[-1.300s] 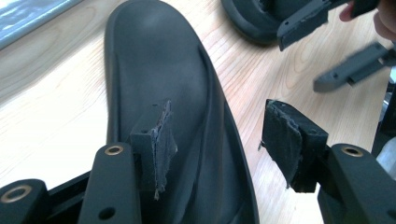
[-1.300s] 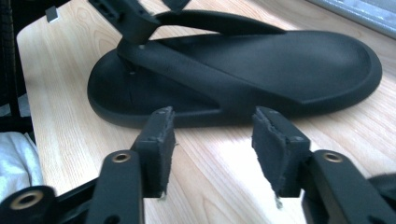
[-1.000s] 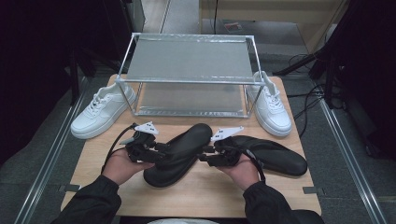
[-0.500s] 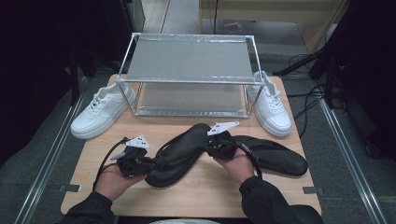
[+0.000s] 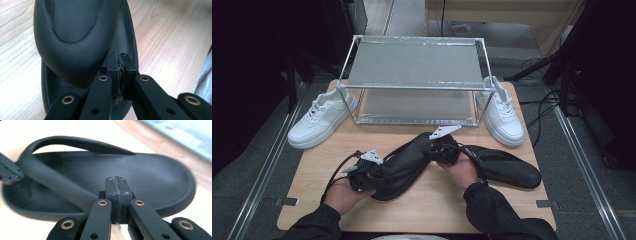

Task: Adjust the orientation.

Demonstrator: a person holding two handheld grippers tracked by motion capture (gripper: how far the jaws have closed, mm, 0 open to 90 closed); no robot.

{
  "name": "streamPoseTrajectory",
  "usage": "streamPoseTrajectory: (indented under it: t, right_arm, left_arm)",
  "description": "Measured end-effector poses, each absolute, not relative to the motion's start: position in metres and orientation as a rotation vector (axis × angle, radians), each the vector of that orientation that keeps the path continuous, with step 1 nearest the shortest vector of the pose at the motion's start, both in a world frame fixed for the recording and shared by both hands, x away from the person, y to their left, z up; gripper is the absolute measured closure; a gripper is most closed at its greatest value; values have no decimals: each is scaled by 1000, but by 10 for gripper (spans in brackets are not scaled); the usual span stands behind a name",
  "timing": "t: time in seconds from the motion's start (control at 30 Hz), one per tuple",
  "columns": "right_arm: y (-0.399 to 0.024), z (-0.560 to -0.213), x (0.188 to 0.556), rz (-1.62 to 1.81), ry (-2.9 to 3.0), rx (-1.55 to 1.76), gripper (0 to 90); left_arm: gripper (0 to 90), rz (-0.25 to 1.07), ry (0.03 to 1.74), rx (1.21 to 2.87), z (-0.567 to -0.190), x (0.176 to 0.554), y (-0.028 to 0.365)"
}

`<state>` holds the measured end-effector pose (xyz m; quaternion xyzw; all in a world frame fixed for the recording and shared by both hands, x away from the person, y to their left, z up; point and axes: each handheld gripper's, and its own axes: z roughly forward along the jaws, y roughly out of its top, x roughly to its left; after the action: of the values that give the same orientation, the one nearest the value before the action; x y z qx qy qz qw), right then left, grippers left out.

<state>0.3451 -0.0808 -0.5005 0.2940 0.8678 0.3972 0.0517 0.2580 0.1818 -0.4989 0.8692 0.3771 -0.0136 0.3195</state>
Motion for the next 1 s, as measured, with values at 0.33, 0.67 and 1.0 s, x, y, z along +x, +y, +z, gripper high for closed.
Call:
streamPoseTrajectory:
  t: [0.33, 0.67, 1.0]
  right_arm:
    - [-73, -505, 345, 1169, 2661, 898, 900]
    - [-67, -504, 341, 1170, 2702, 883, 900]
    - [-63, -504, 333, 1174, 2730, 880, 900]
  left_arm:
    - [865, 4, 1002, 2294, -498, 260, 187]
    - [847, 32, 1051, 2260, -499, 267, 201]
    - [839, 29, 1097, 2225, -499, 278, 213]
